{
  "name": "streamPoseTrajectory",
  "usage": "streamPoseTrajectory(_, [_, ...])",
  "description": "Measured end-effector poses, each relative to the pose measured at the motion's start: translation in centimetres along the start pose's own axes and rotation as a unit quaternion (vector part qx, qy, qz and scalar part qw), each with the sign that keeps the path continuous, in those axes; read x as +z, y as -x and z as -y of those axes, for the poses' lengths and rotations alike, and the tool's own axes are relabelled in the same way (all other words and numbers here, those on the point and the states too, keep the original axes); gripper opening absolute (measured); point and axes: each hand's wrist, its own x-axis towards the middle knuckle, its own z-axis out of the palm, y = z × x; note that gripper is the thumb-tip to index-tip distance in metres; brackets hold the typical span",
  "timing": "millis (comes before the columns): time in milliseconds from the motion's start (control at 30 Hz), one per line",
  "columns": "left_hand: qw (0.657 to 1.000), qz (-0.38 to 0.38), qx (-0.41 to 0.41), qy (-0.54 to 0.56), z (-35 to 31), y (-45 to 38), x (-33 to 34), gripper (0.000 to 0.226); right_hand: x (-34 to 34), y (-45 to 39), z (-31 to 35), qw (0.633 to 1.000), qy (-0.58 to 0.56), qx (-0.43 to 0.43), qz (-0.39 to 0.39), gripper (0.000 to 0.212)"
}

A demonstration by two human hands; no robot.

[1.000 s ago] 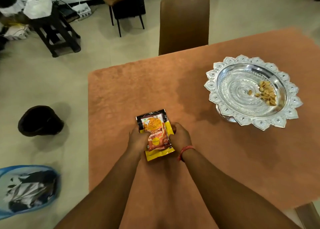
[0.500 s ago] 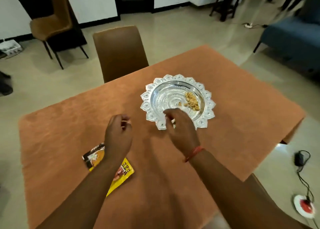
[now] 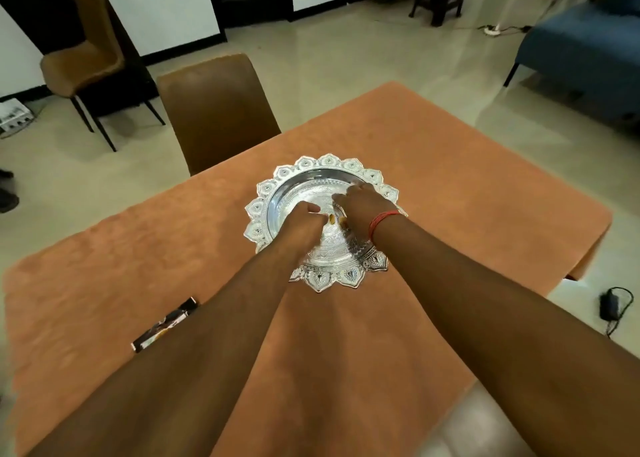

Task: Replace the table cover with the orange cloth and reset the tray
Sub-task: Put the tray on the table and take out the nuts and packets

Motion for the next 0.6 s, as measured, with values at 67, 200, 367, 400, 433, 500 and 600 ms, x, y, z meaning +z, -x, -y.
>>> streamPoseTrajectory(67, [0.997,-0.007,-0.023,0.067,0.3,-0.7,0.3,0.015,0.8,0.0,0.3,0.998,-0.01,-0.006,-0.059,0.035])
streamPoseTrajectory(200, [0.983,-0.039,-0.048,0.171,0.7,-1.1,0.5,0.018,1.4,0.6,0.8,0.991,-0.032,-0.032,-0.127,0.032])
streamPoseTrajectory(367, [0.964,-0.061,-0.074,0.249,1.2,-1.0,0.6,0.017,1.0,0.2,0.5,0.988,-0.08,-0.039,-0.126,0.021])
streamPoseTrajectory(400, [0.96,-0.068,-0.078,0.262,1.3,-1.0,0.8,0.012,0.8,0.1,0.5,0.985,-0.118,-0.026,-0.122,0.019])
streamPoseTrajectory(433, [0.954,-0.072,-0.083,0.279,1.3,-1.0,0.9,0.009,0.3,0.2,0.6,0.978,-0.17,-0.008,-0.117,0.017])
streamPoseTrajectory(500, [0.939,-0.066,-0.103,0.321,1.3,-1.0,1.1,0.022,-1.0,0.5,1.4,0.954,-0.279,0.016,-0.107,0.013])
streamPoseTrajectory(600, [0.902,-0.038,-0.136,0.408,1.0,-1.0,1.0,0.047,-2.6,1.2,3.2,0.924,-0.377,-0.006,-0.068,0.012])
